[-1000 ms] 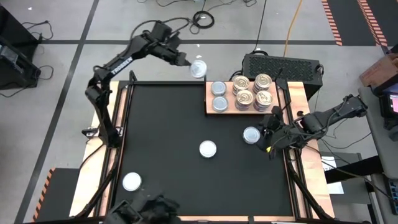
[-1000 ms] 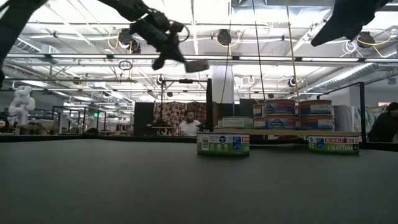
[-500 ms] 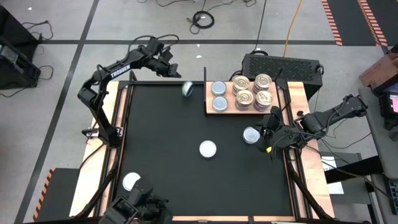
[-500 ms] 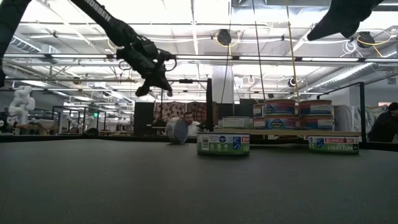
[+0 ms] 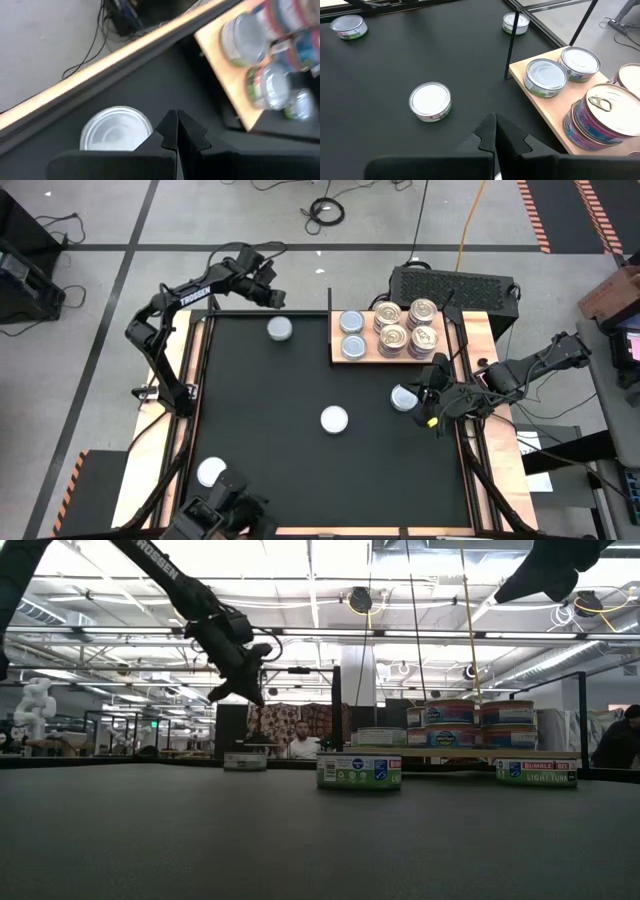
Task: Stack canned seafood by type on shelf
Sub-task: Stack the green tuna can on top of the other green tuna can on the shelf
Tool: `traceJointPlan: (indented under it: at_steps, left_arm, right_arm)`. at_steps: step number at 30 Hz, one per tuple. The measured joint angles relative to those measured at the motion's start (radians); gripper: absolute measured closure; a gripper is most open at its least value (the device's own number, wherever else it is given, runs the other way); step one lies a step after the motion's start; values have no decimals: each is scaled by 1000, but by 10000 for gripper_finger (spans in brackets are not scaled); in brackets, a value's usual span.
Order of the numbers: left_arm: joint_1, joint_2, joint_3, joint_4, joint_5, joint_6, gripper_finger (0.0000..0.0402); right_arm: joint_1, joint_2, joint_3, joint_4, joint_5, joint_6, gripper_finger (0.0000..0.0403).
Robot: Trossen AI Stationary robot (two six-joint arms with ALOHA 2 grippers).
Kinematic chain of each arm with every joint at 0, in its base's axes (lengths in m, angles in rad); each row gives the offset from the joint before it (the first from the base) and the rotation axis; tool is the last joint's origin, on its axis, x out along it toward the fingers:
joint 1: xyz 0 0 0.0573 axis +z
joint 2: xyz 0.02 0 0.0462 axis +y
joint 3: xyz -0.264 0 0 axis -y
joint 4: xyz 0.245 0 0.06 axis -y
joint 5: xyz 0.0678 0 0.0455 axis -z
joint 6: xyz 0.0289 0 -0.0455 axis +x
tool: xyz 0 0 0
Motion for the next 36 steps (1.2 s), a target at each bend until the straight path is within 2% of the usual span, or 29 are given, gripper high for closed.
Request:
traceJointPlan:
  at_steps: [6, 13, 20, 22, 26, 31, 36]
  left_arm:
    - [53, 5, 0, -107, -63, 87, 395]
    - [84, 5, -5, -231, -153, 144, 333]
    - [79, 5, -93, -176, -129, 138, 271]
    - [81, 5, -122, -154, -113, 135, 261]
    - [82, 6, -167, -86, -83, 121, 256]
    - [81, 59, -172, -32, -106, 94, 256]
    - [81, 98, -173, 8, -84, 88, 256]
  right_arm:
    - [0, 0, 0, 4, -1, -1, 403]
    - [0, 23, 0, 9, -1, -3, 403]
    - [0, 61, 0, 23, -3, -11, 403]
    - [0, 69, 0, 27, -33, -11, 403]
    - [0, 82, 0, 46, -66, -11, 403]
    - [-5, 94, 0, 81, -79, -9, 403]
    - [-6, 106, 0, 83, -81, 1, 403]
